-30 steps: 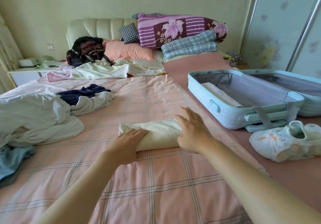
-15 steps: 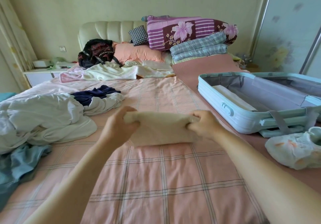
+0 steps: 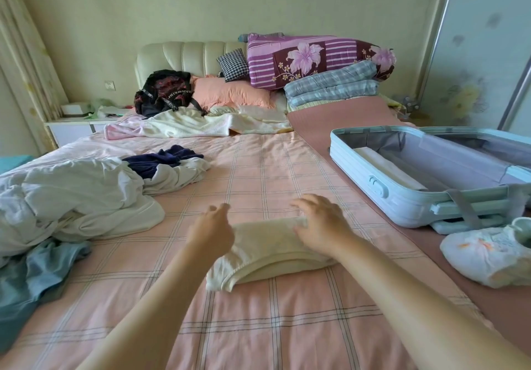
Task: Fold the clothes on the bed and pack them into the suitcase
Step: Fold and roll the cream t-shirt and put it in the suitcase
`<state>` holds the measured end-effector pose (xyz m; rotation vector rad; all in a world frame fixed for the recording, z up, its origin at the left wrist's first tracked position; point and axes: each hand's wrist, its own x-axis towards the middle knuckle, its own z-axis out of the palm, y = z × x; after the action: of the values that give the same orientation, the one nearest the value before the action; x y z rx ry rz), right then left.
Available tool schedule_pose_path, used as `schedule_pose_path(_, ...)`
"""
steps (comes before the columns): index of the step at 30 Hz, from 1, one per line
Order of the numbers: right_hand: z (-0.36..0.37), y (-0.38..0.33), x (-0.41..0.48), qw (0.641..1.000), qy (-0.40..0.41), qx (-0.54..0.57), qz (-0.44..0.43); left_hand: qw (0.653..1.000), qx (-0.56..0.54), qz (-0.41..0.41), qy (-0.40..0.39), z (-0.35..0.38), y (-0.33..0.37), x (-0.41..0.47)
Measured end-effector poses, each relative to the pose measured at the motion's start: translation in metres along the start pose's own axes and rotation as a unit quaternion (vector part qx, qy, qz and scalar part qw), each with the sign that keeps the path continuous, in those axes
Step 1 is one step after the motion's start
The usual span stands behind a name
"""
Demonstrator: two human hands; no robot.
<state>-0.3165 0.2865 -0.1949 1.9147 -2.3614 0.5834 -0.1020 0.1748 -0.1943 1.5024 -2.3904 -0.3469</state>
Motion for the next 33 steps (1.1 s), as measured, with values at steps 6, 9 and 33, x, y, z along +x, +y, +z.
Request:
schedule_pose_path(6,0.033,-0.005,-0.011,0.983,-0.182,-0.035,0.022,0.979,0.062,0.173,-0.093,0.04,0.034,-0.024)
schedule_pose_path(9,0.032,0.009,-0.016,0.983,-0.162,-0.014,0.088,0.977,0.106,0.153,-0.101,0.051,0.031,-0.025)
schedule_pose_path(33,-0.027,-0.118,-0.026,0.987,0.024,0.159,0.003,0.783,-0.598,-0.099,-0.139,-0.042,-0.022,-0.036)
